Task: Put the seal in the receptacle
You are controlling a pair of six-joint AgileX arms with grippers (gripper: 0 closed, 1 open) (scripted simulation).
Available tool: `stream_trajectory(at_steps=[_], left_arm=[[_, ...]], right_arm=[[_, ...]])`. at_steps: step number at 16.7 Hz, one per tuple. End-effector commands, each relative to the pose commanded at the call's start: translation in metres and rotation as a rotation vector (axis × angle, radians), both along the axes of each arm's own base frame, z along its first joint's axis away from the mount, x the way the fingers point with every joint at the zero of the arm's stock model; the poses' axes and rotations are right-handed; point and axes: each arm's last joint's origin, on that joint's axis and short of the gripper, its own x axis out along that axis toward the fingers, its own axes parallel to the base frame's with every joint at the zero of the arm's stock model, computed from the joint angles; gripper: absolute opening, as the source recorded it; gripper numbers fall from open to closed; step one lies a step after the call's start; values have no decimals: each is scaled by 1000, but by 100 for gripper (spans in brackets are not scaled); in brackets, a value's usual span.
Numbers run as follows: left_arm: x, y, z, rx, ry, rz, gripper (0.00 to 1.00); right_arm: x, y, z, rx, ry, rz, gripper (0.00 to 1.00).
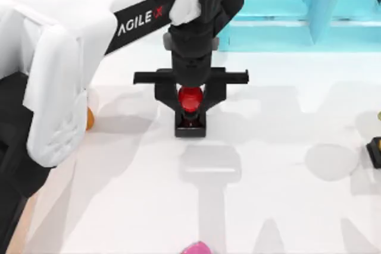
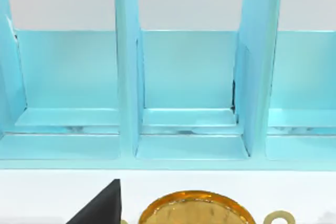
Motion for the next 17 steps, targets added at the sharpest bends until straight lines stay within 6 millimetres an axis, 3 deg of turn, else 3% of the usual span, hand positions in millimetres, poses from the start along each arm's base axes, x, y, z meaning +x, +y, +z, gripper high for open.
stream_trajectory(at_steps=[3,9,17], left_arm=[[3,-3,21,6,6,0,0],[2,-1,86,-11,-15,4,0],[0,3,97,-9,-13,4,0]], right_arm=[[0,0,0,0,0,0,100],[0,0,0,0,0,0,100],[0,0,0,0,0,0,100]])
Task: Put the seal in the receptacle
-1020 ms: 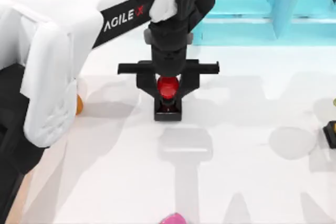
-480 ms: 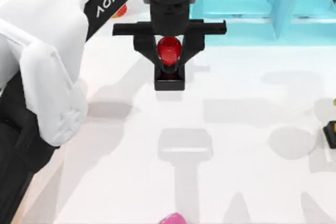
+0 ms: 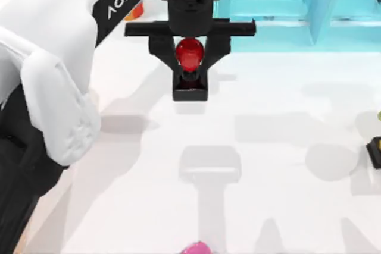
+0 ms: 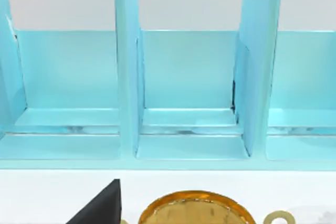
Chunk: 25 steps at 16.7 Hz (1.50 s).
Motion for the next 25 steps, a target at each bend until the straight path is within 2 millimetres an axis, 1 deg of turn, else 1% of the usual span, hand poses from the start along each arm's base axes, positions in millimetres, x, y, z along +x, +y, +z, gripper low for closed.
stream_trajectory(at_steps=[1,2,3,4,6,8,9,10,12,14,15,17,18,20,22,25], left_arm=[[3,4,2,-3,-7,0,0],[7,13,5,-7,-20,1,0],[14,26,9,-13,-38,3,0],[21,44,13,-18,-59,7,0],[37,90,25,-22,-106,21,0],[46,146,36,-14,-147,38,0],[46,176,41,-6,-160,46,0],[44,205,44,4,-166,52,0],[30,259,49,23,-160,58,0],[7,303,51,35,-136,53,0],[-6,320,51,37,-118,48,0],[-31,345,48,33,-76,33,0],[-43,353,46,28,-54,24,0],[-59,363,42,17,-15,9,0],[-66,367,40,9,5,0,0],[-66,367,40,9,5,0,0]], right_arm=[[0,0,0,0,0,0,100],[0,0,0,0,0,0,100],[0,0,0,0,0,0,100],[0,0,0,0,0,0,100],[0,0,0,0,0,0,100],[0,0,0,0,0,0,100],[0,0,0,0,0,0,100],[0,0,0,0,0,0,100],[0,0,0,0,0,0,100],[0,0,0,0,0,0,100],[0,0,0,0,0,0,100],[0,0,0,0,0,0,100],[0,0,0,0,0,0,100],[0,0,0,0,0,0,100],[0,0,0,0,0,0,100],[0,0,0,0,0,0,100]])
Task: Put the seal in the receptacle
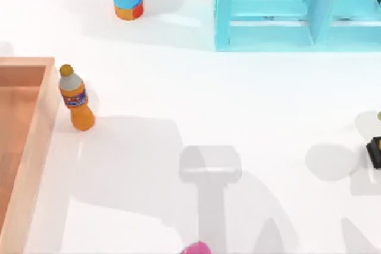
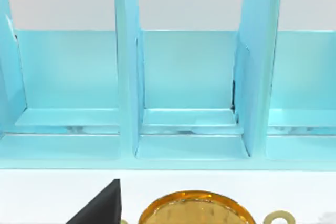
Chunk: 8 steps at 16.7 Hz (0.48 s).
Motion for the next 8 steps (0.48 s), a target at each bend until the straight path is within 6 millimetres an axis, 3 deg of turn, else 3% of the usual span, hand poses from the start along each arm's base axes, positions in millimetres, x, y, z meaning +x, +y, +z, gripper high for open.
stream_trajectory(at_steps=[4,8], left_arm=[[2,0,-11,2,-1,-1,0],[1,1,-46,1,-2,3,0]], right_arm=[[0,0,0,0,0,0,100],[0,0,0,0,0,0,100]])
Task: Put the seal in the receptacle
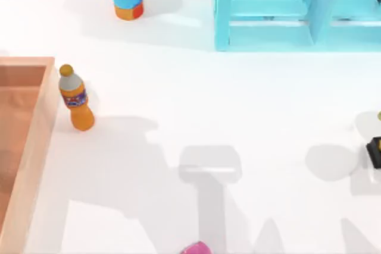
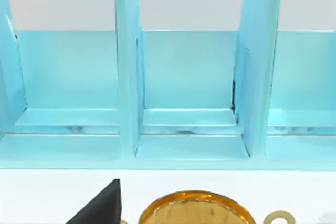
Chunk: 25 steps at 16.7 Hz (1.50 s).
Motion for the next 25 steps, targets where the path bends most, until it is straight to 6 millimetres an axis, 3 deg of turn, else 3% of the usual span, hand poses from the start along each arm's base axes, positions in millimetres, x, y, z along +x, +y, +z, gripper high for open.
stream_trajectory(at_steps=[3,7,20,25], left_arm=[[-1,0,-19,-1,2,-3,0],[-1,-1,-19,-1,2,-3,0],[-1,-1,-19,-1,2,-3,98],[-1,-1,-19,-1,2,-3,100]], right_arm=[[0,0,0,0,0,0,100],[0,0,0,0,0,0,100],[0,0,0,0,0,0,100],[0,0,0,0,0,0,100]])
